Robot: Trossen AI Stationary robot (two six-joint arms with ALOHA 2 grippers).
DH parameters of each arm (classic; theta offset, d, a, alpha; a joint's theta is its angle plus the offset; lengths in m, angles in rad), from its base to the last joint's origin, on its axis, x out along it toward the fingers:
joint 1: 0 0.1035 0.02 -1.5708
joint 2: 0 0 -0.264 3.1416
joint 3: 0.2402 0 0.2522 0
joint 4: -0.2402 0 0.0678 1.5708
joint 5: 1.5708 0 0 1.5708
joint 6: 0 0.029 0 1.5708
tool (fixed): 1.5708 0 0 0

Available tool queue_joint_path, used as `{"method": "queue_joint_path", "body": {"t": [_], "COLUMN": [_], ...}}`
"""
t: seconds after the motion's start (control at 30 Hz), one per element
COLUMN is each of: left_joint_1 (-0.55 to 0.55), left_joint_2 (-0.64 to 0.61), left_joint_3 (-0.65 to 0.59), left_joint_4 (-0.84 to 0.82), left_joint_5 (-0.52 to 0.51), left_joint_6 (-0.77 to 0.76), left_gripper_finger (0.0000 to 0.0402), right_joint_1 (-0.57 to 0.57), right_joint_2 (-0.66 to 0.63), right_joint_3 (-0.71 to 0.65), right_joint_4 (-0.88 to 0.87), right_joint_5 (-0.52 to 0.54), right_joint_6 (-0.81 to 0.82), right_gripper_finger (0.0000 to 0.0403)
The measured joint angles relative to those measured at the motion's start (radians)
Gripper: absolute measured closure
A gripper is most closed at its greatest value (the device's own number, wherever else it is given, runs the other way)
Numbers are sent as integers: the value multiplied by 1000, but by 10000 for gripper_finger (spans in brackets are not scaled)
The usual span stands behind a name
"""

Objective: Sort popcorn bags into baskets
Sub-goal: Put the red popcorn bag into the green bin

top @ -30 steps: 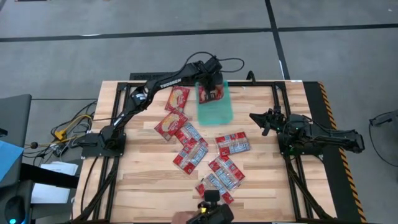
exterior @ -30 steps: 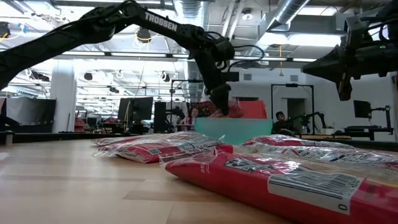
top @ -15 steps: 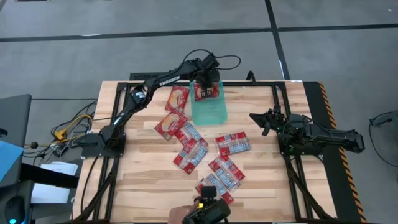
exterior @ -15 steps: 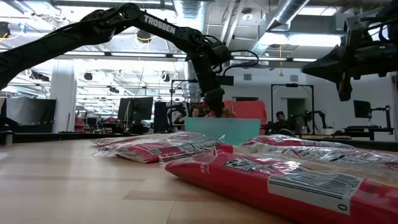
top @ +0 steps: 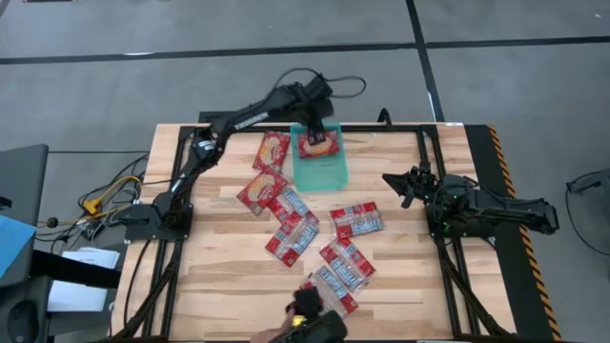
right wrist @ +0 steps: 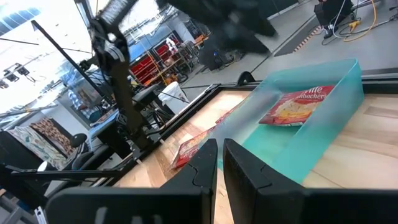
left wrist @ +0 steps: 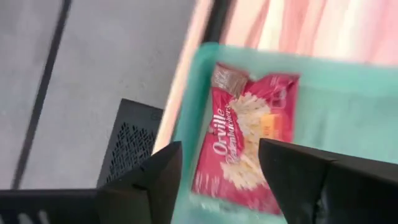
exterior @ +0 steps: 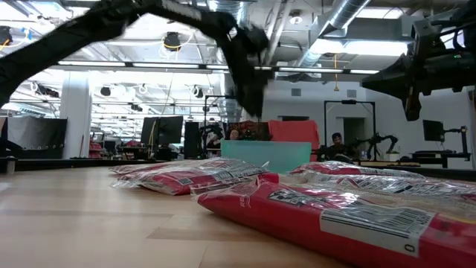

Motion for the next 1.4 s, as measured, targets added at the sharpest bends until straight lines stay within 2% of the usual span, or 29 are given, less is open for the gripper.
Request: {"method": "queue_joint_path", "body": {"t": [0.13,0.23,0.47,0.63,0.77,0.87,0.97,1.13,1.4], "left_joint_1": [90,179,260,270,272,274,269,262,256], "left_joint_2": [-80,-100,-154,-278,-413,-508,-545,-553,-552], "left_joint_3": [-5,-69,-306,-560,-818,-991,-1132,-1258,-1367], "left_joint_4": [-122,-187,-200,2,233,429,512,671,769], "left_joint_5": [93,182,209,214,182,195,186,224,182], "left_joint_6": [-195,-304,-318,-371,-446,-527,-579,-666,-724], "left_gripper_finger": [171,158,145,145,145,145,145,145,145], "right_joint_1": [-1,-1,-1,-1,-1,-1,-1,-1,-1], "right_joint_2": [0,0,0,0,0,0,0,0,0], "right_joint_3": [0,0,0,0,0,0,0,0,0], "right_joint_4": [0,0,0,0,0,3,6,6,7], "right_joint_5": [1,2,3,3,10,47,78,79,80], "right_joint_6": [-6,-7,-7,-8,-8,-9,-11,-10,-7], "right_gripper_finger": [349,349,349,349,349,349,349,349,349]}}
